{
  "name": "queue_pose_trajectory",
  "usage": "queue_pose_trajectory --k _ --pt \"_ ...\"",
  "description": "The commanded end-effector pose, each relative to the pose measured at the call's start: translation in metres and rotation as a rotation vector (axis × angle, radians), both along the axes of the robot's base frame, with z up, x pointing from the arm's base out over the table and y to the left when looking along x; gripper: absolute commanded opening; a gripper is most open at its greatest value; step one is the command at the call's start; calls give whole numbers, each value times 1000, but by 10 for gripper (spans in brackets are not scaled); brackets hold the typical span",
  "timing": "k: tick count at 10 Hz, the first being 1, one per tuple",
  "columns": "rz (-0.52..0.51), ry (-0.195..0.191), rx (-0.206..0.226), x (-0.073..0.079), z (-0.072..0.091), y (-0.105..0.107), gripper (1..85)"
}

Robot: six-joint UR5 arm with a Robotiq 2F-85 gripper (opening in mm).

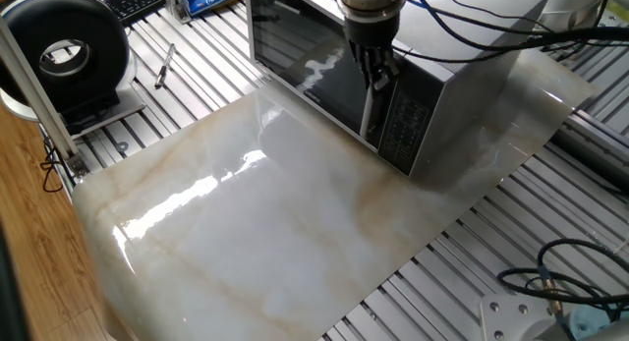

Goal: Open the microwave door

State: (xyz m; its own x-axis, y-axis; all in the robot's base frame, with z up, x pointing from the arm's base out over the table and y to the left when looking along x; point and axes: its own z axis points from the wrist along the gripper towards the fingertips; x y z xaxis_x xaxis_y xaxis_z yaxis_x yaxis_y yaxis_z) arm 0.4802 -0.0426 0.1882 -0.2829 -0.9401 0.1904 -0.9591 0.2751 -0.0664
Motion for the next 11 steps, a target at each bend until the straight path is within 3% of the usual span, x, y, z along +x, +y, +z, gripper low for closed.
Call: queue_pose_trajectory --k 1,2,4,5,6,7,8,9,10,11 --pt "-47 -63 53 2 -26 10 10" --pt "-37 -67 12 8 -16 9 10" --pt "-77 -32 -89 13 39 47 10" --pt "-116 -21 -26 13 37 71 10" --pt "-136 -40 77 14 10 80 10" --pt "-133 -65 97 14 -14 65 10" --pt "-136 -61 127 4 -29 54 10" --pt "-129 -86 57 2 -33 27 13" --pt "-100 -88 11 8 -27 16 217" --pt "-50 -72 -14 21 -6 13 453"
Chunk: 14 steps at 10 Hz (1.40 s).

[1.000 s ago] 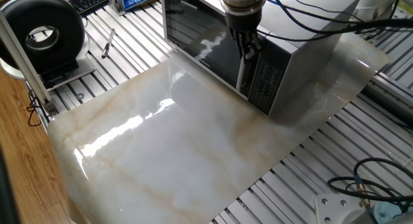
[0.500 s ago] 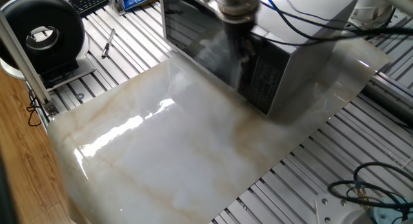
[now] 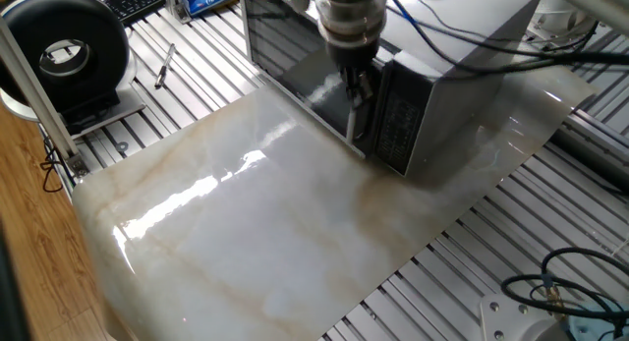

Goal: Open the microwave door

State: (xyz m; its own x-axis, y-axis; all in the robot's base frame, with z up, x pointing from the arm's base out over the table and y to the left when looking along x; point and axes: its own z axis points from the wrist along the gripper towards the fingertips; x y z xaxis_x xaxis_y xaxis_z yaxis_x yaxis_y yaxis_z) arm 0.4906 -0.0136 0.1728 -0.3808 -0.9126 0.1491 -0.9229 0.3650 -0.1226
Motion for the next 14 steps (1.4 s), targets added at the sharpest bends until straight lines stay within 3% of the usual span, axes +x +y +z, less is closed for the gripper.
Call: queue_pose_trajectory --k 1,3,4,5,7,8,14 --pt "4 32 -33 2 16 -11 413" --pt "-22 16 36 6 11 7 397" --pt "-17 20 21 5 12 3 420" --pt "-56 33 27 -3 13 4 210" --pt "-77 37 27 -6 14 4 157" --pt "-100 44 34 -8 14 6 80" --pt "-163 37 60 4 13 26 10"
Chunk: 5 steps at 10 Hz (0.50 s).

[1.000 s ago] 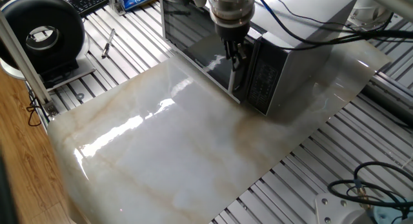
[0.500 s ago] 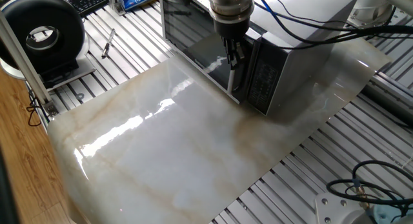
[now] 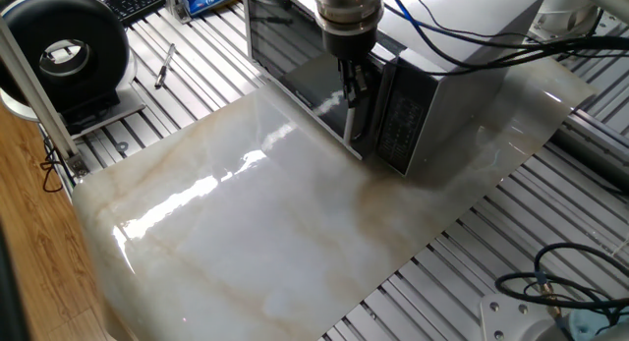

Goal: Open the microwave door

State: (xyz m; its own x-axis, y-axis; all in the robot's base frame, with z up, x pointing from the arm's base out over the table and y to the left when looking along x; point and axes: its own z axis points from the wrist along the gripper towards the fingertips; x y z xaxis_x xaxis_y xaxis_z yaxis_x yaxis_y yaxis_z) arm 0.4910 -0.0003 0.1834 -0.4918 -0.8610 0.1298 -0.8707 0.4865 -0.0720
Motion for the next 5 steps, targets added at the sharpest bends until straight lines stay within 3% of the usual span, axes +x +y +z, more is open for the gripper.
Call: queue_pose_trajectory --k 1,4,5 --pt "-51 -4 10 4 3 21 10" --pt "-82 -13 -17 12 1 48 10" --pt "-37 -4 -22 20 2 48 93"
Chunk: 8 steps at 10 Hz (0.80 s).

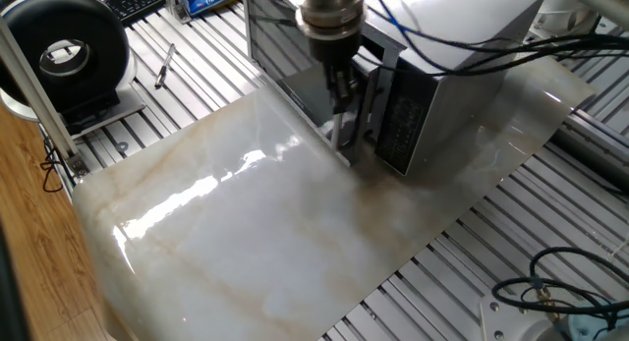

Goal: Open the microwave door

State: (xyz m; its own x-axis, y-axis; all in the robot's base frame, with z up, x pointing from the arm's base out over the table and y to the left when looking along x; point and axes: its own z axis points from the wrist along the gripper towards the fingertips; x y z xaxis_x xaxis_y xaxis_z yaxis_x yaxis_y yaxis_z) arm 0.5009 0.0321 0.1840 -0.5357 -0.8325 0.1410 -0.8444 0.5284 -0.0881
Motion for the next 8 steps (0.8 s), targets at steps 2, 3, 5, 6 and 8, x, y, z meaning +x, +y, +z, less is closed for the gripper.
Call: queue_pose_trajectory --k 2,3,5,6,8 --pt "55 -1 -23 24 0 8 223" --pt "41 -3 -22 23 -4 12 223" --pt "25 -9 -25 22 -3 22 233" --pt "38 -2 -45 19 2 20 320" --pt "67 4 -53 20 2 19 487"
